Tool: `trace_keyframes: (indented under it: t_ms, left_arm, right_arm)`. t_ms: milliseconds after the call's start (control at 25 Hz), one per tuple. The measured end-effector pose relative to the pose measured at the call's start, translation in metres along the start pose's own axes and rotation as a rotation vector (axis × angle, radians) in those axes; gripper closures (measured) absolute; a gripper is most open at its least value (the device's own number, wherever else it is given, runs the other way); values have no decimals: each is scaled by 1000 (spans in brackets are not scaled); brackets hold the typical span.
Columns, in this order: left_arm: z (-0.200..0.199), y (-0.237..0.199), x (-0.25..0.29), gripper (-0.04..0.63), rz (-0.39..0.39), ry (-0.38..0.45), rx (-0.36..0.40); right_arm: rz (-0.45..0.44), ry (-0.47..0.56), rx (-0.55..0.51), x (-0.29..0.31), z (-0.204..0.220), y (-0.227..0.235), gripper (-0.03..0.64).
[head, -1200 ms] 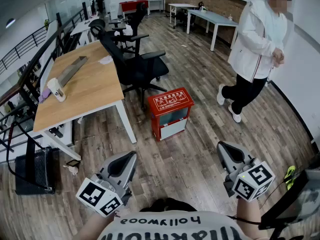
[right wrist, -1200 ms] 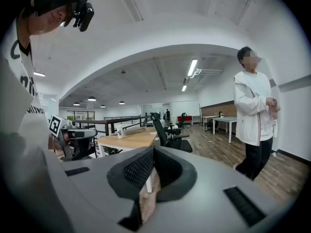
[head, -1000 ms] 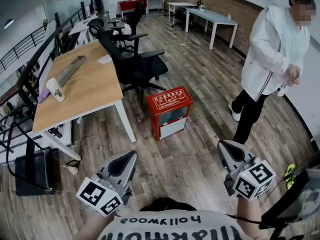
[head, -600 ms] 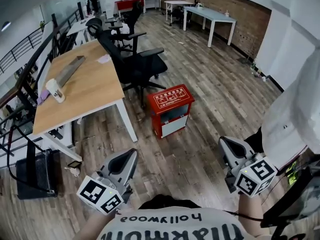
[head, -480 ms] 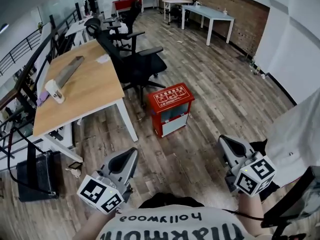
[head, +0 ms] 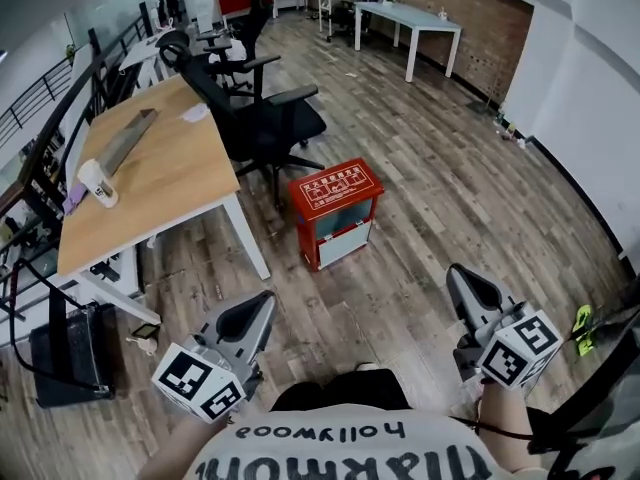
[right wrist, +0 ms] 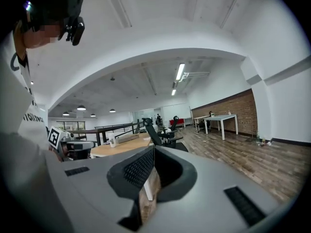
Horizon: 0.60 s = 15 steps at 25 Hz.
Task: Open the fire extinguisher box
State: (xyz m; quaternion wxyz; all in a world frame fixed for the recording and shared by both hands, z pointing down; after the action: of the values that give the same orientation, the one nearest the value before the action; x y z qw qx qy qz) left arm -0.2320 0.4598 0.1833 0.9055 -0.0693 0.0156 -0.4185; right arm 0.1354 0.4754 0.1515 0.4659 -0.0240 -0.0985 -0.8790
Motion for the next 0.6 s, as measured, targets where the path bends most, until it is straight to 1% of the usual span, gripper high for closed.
trace_keyframes:
  t_ms: [120, 320, 440, 600]
  left_arm:
    - [1, 2, 15, 588, -18, 0, -6]
    - [6, 6, 45, 588, -51, -11, -28]
    - [10, 11, 65, 588, -65, -18, -37]
    - [12, 21, 93, 588, -92, -23, -45]
  right_arm:
    - [-29, 14, 29, 7, -4, 19, 606]
    - [-76, -16, -20, 19, -8, 51, 606]
    - [-81, -27, -13, 23, -8, 75, 606]
    - [-112, -46, -18, 27, -11, 108, 606]
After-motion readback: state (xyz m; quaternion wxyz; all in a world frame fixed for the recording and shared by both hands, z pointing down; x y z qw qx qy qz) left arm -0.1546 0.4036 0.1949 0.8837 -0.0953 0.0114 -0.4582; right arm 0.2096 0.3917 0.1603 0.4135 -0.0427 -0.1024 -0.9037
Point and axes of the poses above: the fingertips, and each gripper's own axes: x forward along the fingers, y to its right, z out of its underside, the point moved 9 cm from there along -x, backward along the fingers, and after that the axes turned 6 degrees about -z, right-handed, at the moved point
